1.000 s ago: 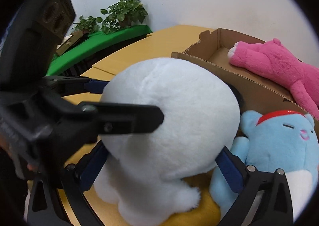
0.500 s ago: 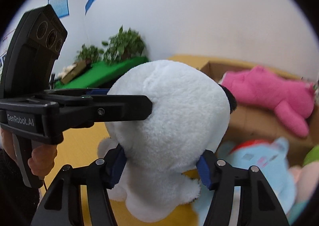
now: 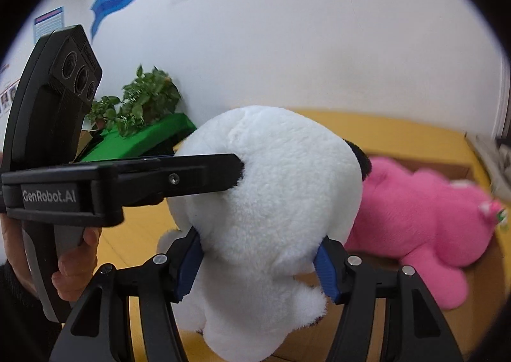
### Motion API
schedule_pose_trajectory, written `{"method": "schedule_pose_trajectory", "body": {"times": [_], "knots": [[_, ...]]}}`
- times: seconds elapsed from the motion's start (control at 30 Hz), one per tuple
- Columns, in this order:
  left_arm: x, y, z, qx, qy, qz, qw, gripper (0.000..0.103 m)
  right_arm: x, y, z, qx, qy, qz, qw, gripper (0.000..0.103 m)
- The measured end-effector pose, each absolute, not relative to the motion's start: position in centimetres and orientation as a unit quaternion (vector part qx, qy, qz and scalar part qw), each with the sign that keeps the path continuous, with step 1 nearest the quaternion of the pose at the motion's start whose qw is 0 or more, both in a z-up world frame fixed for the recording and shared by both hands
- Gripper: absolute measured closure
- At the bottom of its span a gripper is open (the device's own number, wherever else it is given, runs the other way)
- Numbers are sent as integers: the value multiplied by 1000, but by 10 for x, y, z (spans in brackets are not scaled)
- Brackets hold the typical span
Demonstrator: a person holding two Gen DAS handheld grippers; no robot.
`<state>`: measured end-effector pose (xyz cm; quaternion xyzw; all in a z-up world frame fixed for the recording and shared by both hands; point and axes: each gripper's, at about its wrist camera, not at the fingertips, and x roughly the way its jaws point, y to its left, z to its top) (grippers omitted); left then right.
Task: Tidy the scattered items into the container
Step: 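Lower the white panda into the box and open both grippers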
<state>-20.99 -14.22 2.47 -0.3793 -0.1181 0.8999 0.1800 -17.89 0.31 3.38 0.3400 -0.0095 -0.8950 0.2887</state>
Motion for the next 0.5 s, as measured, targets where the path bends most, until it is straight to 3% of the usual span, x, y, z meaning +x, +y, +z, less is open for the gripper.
{"method": "schedule_pose_trajectory", "body": {"times": [0.13,0.2,0.33,0.5], "knots": [[-220,-149,-27,-432,-112,879,167,22,-187,-15,-14,416,-5,-866,277,42],[-214,-151,-37,-431,-106,881,165,16,-186,-26,-29,446,14,-856,262,41],[-202,-159,-37,-426,-128,881,158,10,-173,-28,-25,449,19,-855,257,29],[-166,-158,-11,-392,-142,906,74,10,-138,4,-2,423,-3,-871,251,24]]}}
